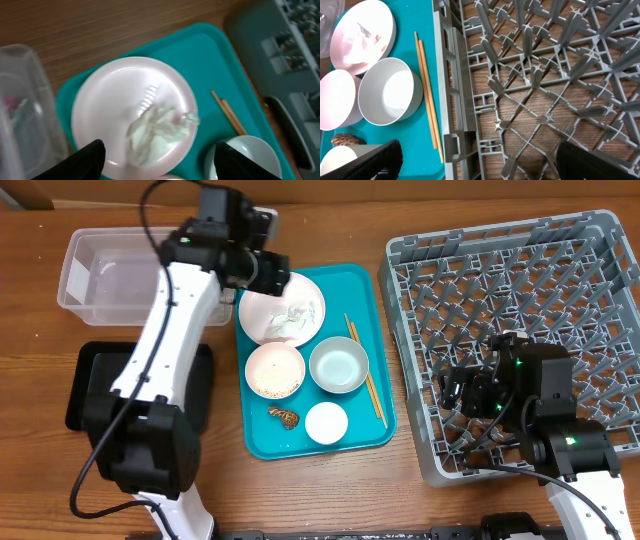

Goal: Sort waste into correct bins and load items into the dishwasher
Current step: 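Reach the left gripper to the tissue on the pink plate and grasp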

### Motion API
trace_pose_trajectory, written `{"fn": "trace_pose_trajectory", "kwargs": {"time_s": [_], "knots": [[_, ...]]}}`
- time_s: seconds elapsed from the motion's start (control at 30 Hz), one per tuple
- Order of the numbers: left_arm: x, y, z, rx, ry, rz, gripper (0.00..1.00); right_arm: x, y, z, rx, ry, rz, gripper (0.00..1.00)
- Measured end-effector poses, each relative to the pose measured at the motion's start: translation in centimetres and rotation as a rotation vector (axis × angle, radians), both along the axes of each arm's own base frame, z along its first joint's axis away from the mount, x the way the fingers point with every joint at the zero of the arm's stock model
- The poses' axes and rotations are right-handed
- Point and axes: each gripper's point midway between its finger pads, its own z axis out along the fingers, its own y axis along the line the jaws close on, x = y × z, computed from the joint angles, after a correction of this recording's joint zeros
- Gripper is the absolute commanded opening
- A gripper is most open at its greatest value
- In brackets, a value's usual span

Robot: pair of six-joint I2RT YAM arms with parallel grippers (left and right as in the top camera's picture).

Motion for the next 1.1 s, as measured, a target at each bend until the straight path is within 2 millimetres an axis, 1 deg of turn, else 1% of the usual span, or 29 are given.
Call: {"fn": "trace_pose_trajectory", "kwargs": {"time_s": [0.07,0.13,0.17,0.2,0.3,0.4,0.47,0.5,0.57,0.6,0.63,0.8,0.9,0.97,1.0,1.07,1.1], "knots": [[-0.4,-1.5,-0.5,0.004,0.009,-0.039,0.72,0.0,0.0,0.0,0.0,0.0,0.001,1.0],[-0.7,-2.6,-1.6,0.011,0.033,-0.065,0.71,0.0,0.0,0.0,0.0,0.0,0.001,1.0],[-0.8,-3.0,-2.5,0.016,0.053,-0.075,0.7,0.0,0.0,0.0,0.0,0.0,0.0,1.0],[-1.0,-3.6,-3.9,0.023,0.084,-0.087,0.68,0.0,0.0,0.0,0.0,0.0,0.0,1.0],[-1.3,-4.5,-7.0,0.04,0.152,-0.106,0.64,0.0,0.0,0.0,0.0,0.001,0.001,1.0],[-1.9,-5.1,-10.1,0.06,0.224,-0.123,0.64,0.0,0.0,0.0,0.0,0.002,0.001,1.0],[-2.1,-5.3,-11.4,0.073,0.249,-0.128,0.62,0.0,0.0,0.0,0.0,0.001,0.001,1.0],[-2.2,-5.2,-11.9,0.084,0.259,-0.126,0.51,0.0,0.0,0.0,0.0,0.002,0.0,1.0],[-2.3,-5.0,-12.4,0.105,0.267,-0.123,0.22,0.0,0.0,0.0,0.0,0.002,0.0,1.0],[-2.2,-4.8,-12.5,0.117,0.265,-0.118,0.08,0.0,0.0,0.0,0.0,0.002,0.0,1.0],[-2.1,-4.5,-12.5,0.134,0.259,-0.113,0.04,0.0,0.0,0.0,0.0,0.002,0.0,1.0],[-1.8,-3.6,-12.6,0.183,0.245,-0.101,0.04,-0.1,0.0,0.0,0.0,0.003,0.0,1.0],[-1.6,-3.4,-12.0,0.196,0.228,-0.093,0.04,-0.1,0.0,-0.1,0.0,0.004,0.0,1.0],[-1.3,-3.3,-10.9,0.197,0.203,-0.089,0.04,-0.1,0.0,-0.1,0.0,0.004,0.0,1.0],[-1.0,-3.3,-10.0,0.196,0.179,-0.085,0.04,-0.1,0.0,-0.1,0.0,0.005,0.0,1.0],[-0.4,-3.1,-7.3,0.193,0.116,-0.071,0.04,-0.1,0.0,-0.1,0.0,0.005,0.0,1.0],[-0.2,-2.9,-5.5,0.193,0.073,-0.061,0.04,-0.1,0.0,-0.1,0.0,0.005,0.0,1.0]]}}
